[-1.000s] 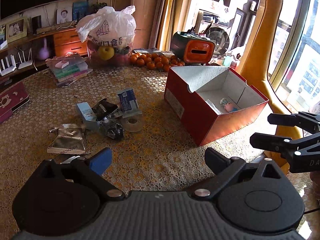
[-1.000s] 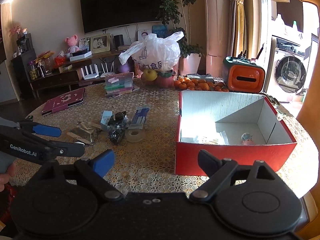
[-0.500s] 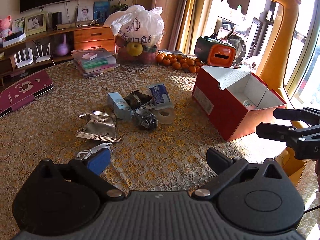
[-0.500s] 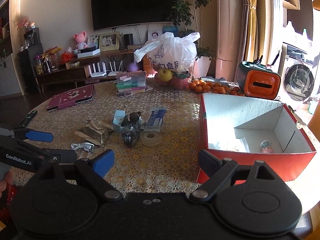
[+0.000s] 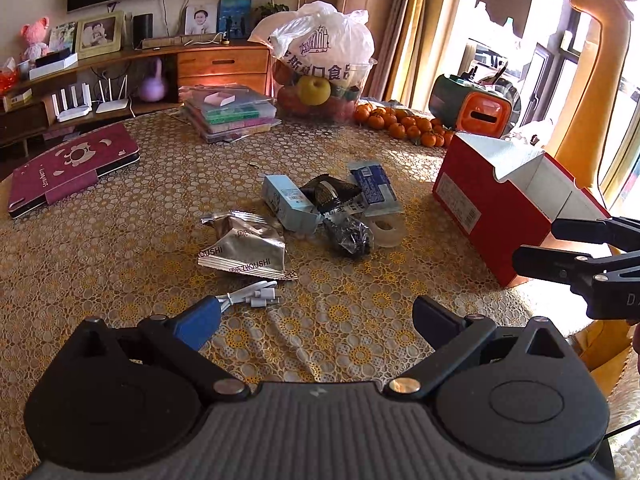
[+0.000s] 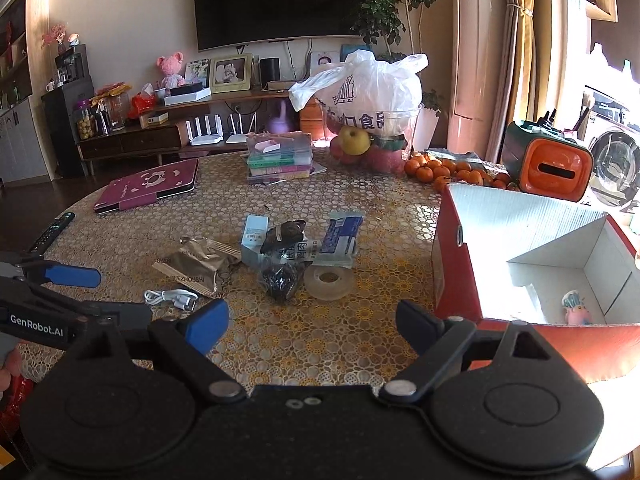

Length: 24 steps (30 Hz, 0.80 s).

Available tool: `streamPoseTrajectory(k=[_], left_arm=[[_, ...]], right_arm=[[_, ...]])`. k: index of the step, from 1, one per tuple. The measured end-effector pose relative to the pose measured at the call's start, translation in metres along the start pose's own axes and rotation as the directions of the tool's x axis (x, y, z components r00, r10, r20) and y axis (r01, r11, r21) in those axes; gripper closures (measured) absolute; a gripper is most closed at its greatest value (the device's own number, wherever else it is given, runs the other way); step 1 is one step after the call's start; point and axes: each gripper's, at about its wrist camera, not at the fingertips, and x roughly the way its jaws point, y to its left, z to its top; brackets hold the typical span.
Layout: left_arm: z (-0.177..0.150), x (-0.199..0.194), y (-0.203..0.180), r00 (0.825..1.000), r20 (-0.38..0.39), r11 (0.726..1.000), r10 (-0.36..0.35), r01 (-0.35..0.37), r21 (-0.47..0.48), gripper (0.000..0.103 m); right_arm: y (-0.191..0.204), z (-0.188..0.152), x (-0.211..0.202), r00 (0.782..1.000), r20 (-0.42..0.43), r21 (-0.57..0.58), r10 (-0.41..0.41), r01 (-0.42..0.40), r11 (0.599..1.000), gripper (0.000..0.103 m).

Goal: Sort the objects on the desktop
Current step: 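Withdraw both open tools from the shoebox back over the table items, then grasp the white USB cable with the left tool while the right tool grasps the clear tape roll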

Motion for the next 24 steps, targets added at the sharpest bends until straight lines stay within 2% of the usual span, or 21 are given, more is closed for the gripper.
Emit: streamPoseTrajectory(k=[17,24], left_arm=[[-0.003,0.044,0.028,0.995,-0.007,0.993,0.100,-0.100,-0.063,0.001],[-0.005,0.061,0.031,0.993,-0.025,0.992,0.113,-0.114,-0.061,0.001]], right_arm=[[-0.010,-0.001,0.069,0.997,-0.052,0.002,-0.059,0.060,0.998,0.012],[-0.016,-0.005,0.101,0.994,-0.080,-0.007,-0.072,0.072,0.997,0.013]])
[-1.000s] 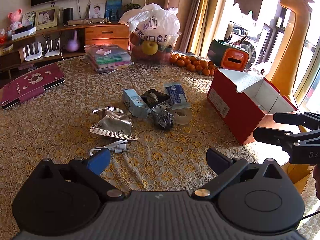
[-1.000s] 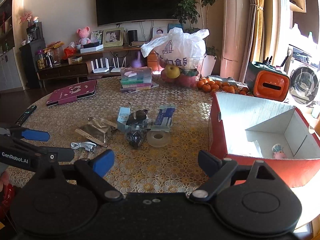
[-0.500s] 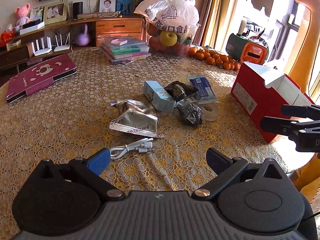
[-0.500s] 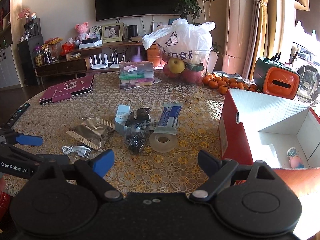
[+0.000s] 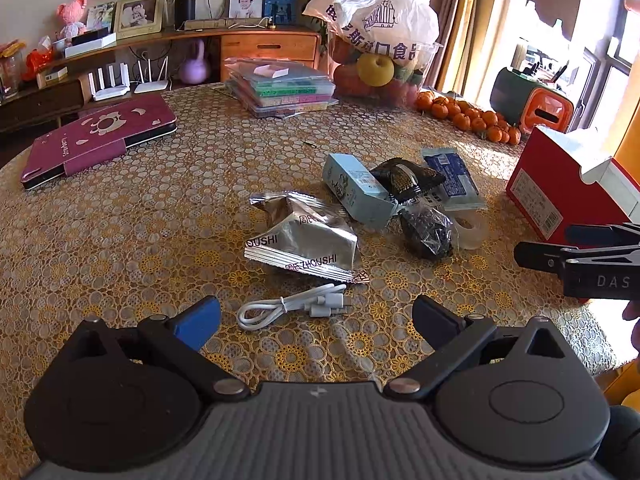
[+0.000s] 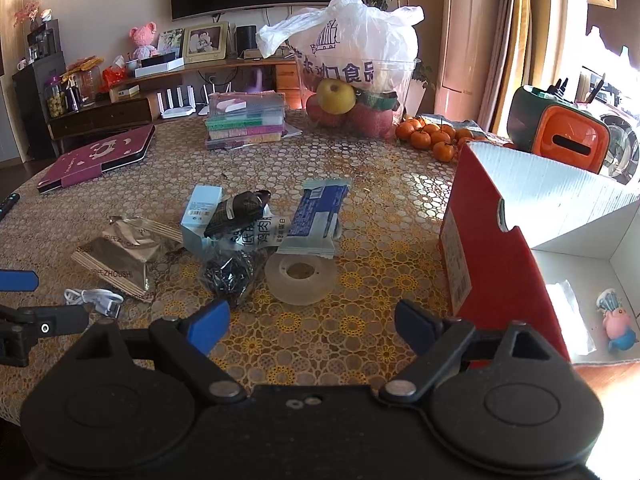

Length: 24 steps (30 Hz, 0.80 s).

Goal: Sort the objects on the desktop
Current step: 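Grasp the white USB cable with the left tool while the right tool grasps the clear tape roll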

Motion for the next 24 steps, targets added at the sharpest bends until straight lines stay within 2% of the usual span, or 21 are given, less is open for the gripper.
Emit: streamPoseTrajectory(k=[11,24], left_arm=[[-0.005,0.022,0.001,0.999,-0.026,0.999,0.043,-0.043,-0.001,0.001],[-0.006,0.037,0.000,0.996,-0.020,0.996,0.082,-0.083,-0.032,0.002]], right_arm=[[-0.001,0.003,0.041,1.000,-0.031,-0.028,-0.005,0.004,1.000,0.018],[0.000,0.006,0.067,0.999,-0.043,-0.027,-0.005,0.004,1.000,0.019]])
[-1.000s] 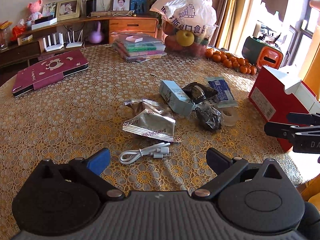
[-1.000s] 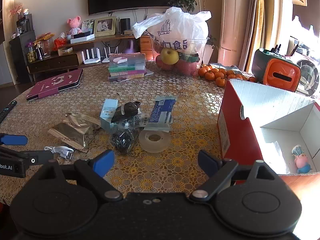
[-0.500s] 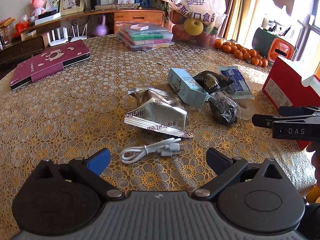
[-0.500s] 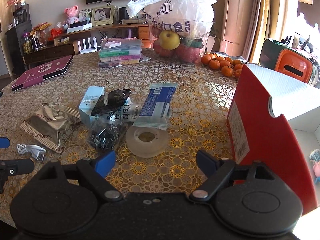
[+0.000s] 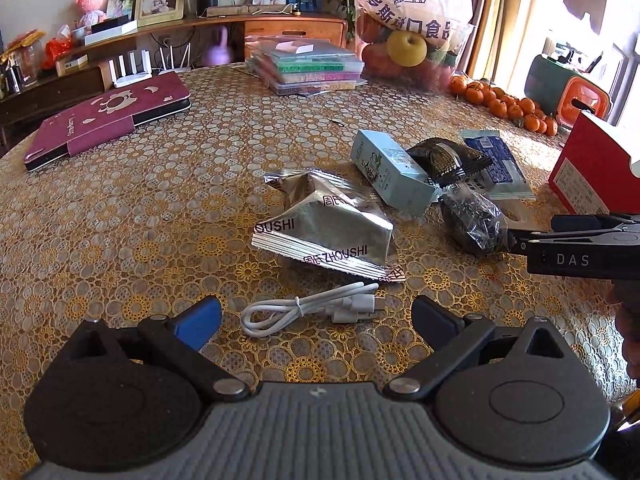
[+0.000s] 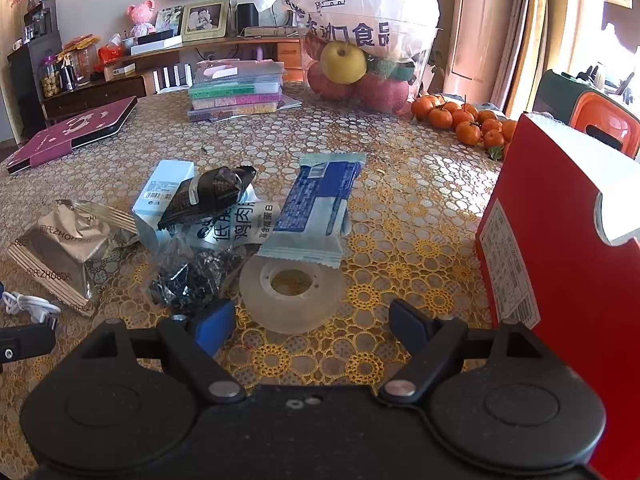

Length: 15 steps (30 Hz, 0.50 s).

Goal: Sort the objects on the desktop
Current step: 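Grasp the white USB cable with the left tool while the right tool grasps the clear tape roll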

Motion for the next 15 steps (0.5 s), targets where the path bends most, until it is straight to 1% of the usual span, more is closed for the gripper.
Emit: streamPoseTrajectory(k=[5,9,11,15], left_arm=[[-0.0043,0.0026,-0.0031,1.000,-0.004,1.000,0.010,-0.010,-0.011,0.002],[-0.0042,0.0052,-0.0054,1.000,0.004,1.000,0.020,-0.020,0.000,0.002],[-0.0035,0.0062,-0.0055,1.000,0.007,1.000,0.023,-0.023,-0.002,0.002],[-0.0031,0.0067,-0.0065,0.999,0.022,0.999,0.036,-0.037,0.008,0.009]], right_arm=[[0.0004,0.0030,0.0036,1.000,0.008,0.010,0.004,-0.005,1.000,0.019],[0.0011,0.0049,0.0065,1.000,0.014,0.014,0.009,-0.009,1.000,0.019],[0.0009,0.0056,0.0082,1.000,0.017,0.019,0.011,-0.011,1.000,0.021],[0.0013,0.0056,0.0086,1.000,0.027,0.022,0.013,-0.014,1.000,0.023]])
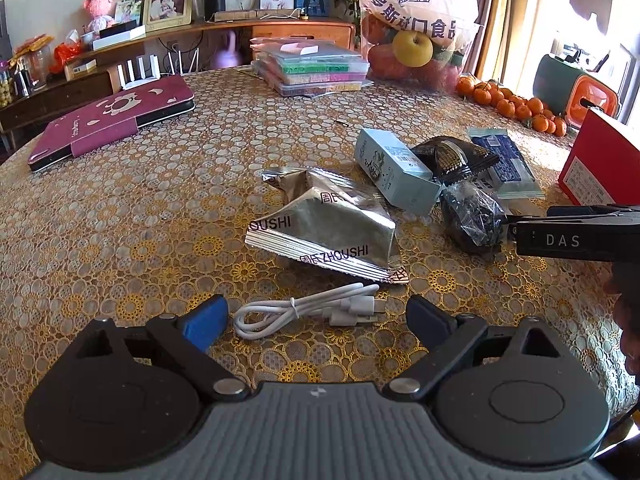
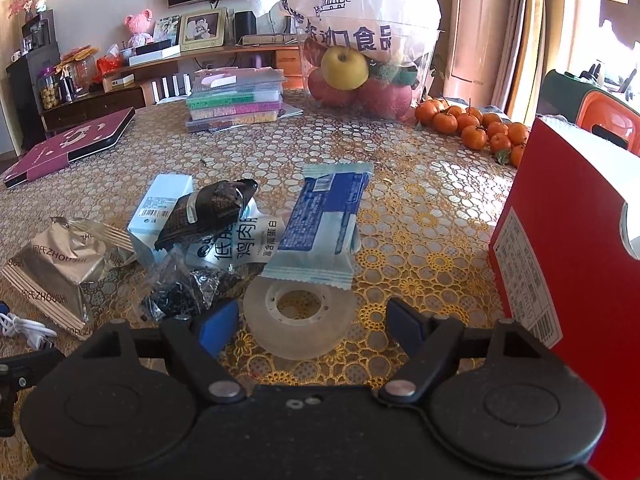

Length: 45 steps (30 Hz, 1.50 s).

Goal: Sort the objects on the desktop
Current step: 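Grasp the white USB cable with the left tool while the right tool grasps the clear tape roll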

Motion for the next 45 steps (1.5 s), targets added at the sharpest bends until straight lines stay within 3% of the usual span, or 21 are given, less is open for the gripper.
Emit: streamPoseTrajectory(k=[5,9,27,35,43,45], left_arm=[[-0.003,-0.003,-0.002,0.999,0.023,0.999,0.028,-0.029,0.024,0.023],[-0.003,-0.003,-0.002,0.999,0.025,0.999,0.028,-0.029,0.021,0.024],[-0.007,-0.013,0.002,1.000,0.014,1.000,-0.018,0.018,-0.012,0.031],[-0.013,-0.025,0.000,0.998,0.007,0.998,-0.064,0.064,-0.027,0.046],[-0.013,-0.041,-0.005,0.997,0.015,0.996,-0.081,0.081,-0.032,0.047],[-0.012,-0.047,-0.008,0.995,0.028,0.996,-0.091,0.092,-0.013,0.054]], right_arm=[[0.004,0.000,-0.002,1.000,0.007,-0.021,0.013,-0.013,1.000,0.037],[0.007,0.001,-0.003,1.000,0.006,-0.027,0.012,-0.012,1.000,0.044],[-0.001,-0.017,-0.042,1.000,0.000,-0.009,0.006,-0.006,1.000,0.044],[-0.003,-0.025,-0.071,1.000,0.019,0.006,0.012,-0.012,1.000,0.045],[-0.003,-0.027,-0.096,0.999,0.048,0.006,0.024,-0.024,1.000,0.045],[-0.003,-0.027,-0.101,0.998,0.055,0.006,0.024,-0.025,1.000,0.045]])
